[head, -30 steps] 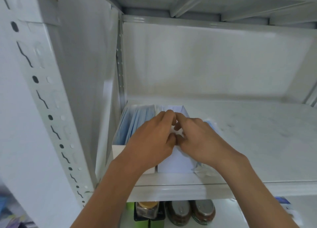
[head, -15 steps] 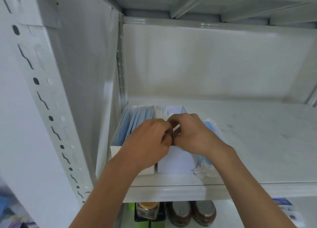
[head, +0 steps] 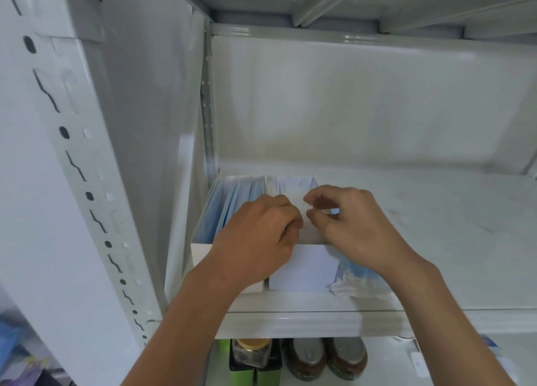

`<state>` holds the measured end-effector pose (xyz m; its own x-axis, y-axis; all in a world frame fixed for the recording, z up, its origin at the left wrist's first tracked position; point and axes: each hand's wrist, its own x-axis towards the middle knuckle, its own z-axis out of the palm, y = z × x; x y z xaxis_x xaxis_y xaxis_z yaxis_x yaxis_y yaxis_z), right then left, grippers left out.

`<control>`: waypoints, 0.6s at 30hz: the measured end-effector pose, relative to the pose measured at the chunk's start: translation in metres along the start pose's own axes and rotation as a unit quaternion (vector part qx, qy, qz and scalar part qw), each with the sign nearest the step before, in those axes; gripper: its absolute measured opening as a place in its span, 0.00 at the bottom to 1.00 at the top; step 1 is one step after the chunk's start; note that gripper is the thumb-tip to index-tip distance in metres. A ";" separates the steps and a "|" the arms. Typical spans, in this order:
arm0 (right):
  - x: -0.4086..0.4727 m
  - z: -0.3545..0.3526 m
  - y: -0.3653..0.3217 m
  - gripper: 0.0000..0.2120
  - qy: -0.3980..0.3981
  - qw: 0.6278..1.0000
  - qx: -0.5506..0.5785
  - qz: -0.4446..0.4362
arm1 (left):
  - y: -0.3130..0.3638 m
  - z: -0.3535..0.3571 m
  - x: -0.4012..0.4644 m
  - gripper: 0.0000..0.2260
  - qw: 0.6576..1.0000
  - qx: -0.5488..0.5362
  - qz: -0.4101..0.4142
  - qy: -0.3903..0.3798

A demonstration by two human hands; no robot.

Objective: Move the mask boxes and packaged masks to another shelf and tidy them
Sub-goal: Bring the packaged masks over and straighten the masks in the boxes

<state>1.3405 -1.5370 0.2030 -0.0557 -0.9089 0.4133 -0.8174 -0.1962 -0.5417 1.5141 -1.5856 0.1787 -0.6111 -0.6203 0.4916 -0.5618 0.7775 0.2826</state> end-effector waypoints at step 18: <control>-0.021 0.009 0.018 0.11 -0.061 0.993 -0.030 -0.095 | -0.003 -0.002 -0.007 0.15 0.999 0.029 0.009 -0.016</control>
<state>1.3325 -1.5251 0.1782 0.1692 -0.8959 0.4107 -0.8391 -0.3495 -0.4168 1.5207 -1.5836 0.1761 -0.6384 -0.6094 0.4702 -0.5806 0.7823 0.2255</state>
